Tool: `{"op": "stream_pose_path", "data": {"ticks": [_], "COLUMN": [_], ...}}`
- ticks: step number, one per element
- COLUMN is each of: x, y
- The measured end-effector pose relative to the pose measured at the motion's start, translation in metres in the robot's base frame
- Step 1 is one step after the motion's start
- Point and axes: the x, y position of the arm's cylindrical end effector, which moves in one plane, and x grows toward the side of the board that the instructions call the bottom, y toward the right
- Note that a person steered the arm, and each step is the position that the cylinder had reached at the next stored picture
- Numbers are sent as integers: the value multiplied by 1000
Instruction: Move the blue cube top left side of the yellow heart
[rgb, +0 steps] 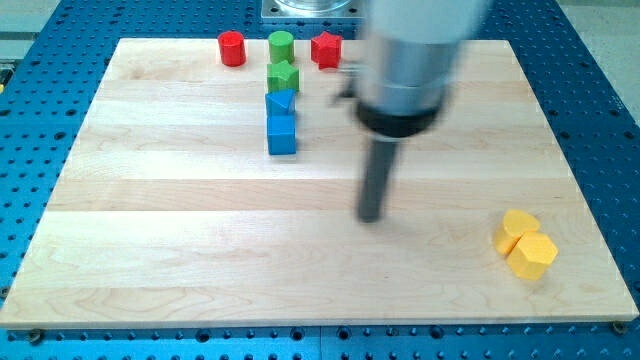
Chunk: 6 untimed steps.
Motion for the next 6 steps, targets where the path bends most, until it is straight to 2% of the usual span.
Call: {"op": "stream_pose_path", "data": {"ticks": [1, 2, 3, 4, 5, 6], "x": [9, -16, -80, -110, -110, -134], "y": [-120, -148, -126, -85, 2, 10]}}
